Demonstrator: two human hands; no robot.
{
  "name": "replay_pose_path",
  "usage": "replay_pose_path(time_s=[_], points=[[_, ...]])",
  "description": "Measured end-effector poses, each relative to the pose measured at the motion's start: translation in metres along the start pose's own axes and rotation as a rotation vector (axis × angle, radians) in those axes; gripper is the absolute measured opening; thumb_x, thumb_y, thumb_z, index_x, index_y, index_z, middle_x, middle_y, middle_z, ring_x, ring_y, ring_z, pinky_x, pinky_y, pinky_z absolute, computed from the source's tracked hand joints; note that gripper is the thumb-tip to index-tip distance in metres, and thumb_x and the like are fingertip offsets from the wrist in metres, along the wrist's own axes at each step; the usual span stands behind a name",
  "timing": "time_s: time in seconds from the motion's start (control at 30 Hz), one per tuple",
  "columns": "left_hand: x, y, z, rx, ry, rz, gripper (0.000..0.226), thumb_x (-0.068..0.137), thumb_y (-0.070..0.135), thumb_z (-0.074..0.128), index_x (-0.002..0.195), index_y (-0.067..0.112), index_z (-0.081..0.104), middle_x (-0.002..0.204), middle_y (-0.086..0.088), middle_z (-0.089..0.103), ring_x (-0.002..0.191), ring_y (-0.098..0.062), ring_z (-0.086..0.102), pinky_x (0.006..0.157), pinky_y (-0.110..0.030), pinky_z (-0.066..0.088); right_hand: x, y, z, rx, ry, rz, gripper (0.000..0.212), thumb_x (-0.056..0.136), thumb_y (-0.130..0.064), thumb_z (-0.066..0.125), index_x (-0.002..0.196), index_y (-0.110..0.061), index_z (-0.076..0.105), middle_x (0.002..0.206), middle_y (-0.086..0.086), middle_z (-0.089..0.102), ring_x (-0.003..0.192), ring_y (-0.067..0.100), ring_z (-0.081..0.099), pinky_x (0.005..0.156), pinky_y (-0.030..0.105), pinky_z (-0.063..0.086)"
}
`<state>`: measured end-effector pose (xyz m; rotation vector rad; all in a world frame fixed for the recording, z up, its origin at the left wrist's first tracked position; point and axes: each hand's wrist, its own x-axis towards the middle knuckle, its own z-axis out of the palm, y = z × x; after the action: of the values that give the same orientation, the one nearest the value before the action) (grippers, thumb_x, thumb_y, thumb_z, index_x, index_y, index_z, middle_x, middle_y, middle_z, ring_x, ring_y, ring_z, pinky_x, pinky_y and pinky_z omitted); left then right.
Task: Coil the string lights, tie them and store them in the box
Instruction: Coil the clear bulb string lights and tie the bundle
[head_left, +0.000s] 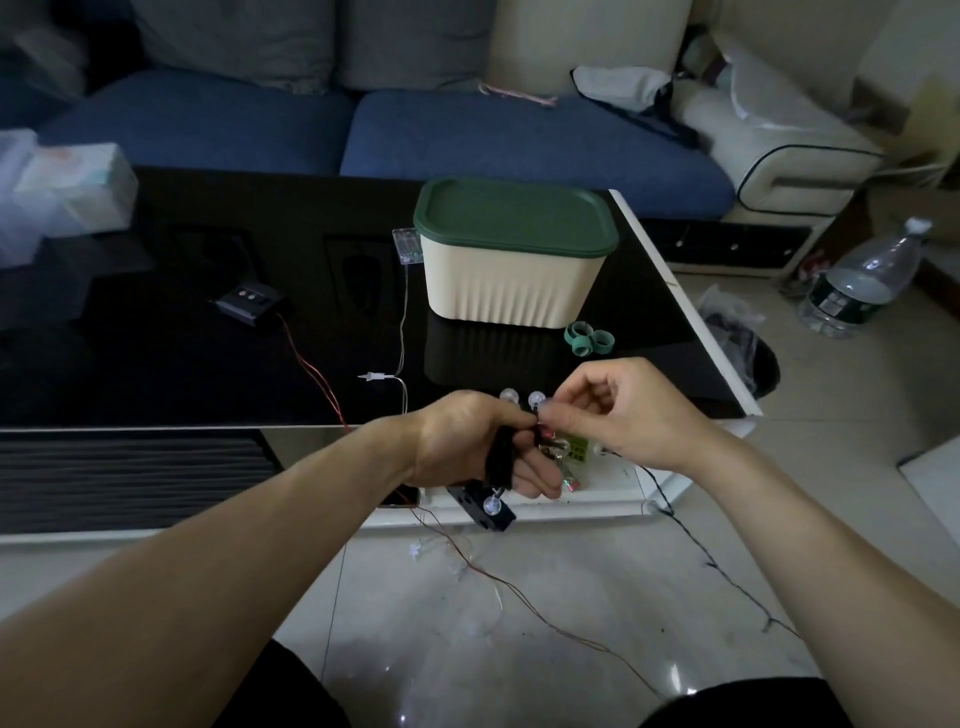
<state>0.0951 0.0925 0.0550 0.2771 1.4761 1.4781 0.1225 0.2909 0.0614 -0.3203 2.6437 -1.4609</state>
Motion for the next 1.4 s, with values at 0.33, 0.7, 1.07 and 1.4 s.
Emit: replay_pose_path(time_s=[0.33,0.7,1.07,1.4], points=[[0.002,0.006,-0.014,-0.37,0.407,0.216,0.038,0.101,0.026,0.038,0.063,0.018,0.038,0.051,-0.005,0.048,0.034,-0.016,0.034,0.038,-0.022,0.027,0.003,0.002,-0.005,0.032,-0.07,0.205,0.041,0.096,-0.044,0.058,0.074,-0.011,0.067,0.062,-0.001,0.058,0.063,0.013,0.056,0.072,0.032,0.047],[0.0,0.011,-0.031,-0.641,0.461,0.435,0.037,0.109,0.025,0.027,0.078,0.011,0.042,0.105,-0.027,0.07,0.066,-0.022,0.07,0.055,-0.022,0.052,0.001,0.005,0.001,0.134,-0.146,0.36,0.036,0.106,-0.036,0.045,0.095,-0.008,0.066,0.075,0.007,0.064,0.05,0.021,0.056,0.043,0.025,0.042],[0.001,0.01,-0.022,-0.48,0.511,0.327,0.015,0.095,0.004,0.049,0.108,-0.002,0.054,0.101,-0.019,0.073,0.054,-0.014,0.058,0.053,-0.021,0.039,0.001,-0.022,0.024,-0.181,0.188,0.017,0.018,0.092,-0.025,0.07,0.076,-0.017,0.073,0.046,-0.016,0.053,0.044,0.001,0.046,0.048,0.011,0.034],[-0.002,0.005,-0.014,-0.371,0.362,0.257,0.032,0.098,0.021,0.045,0.102,-0.007,0.061,0.111,-0.026,0.066,0.102,-0.031,0.064,0.102,-0.039,0.046,-0.008,-0.031,0.038,-0.264,-0.13,-0.034,0.015,0.09,-0.027,0.072,0.078,-0.019,0.069,0.055,-0.009,0.048,0.049,0.005,0.042,0.051,0.019,0.034]])
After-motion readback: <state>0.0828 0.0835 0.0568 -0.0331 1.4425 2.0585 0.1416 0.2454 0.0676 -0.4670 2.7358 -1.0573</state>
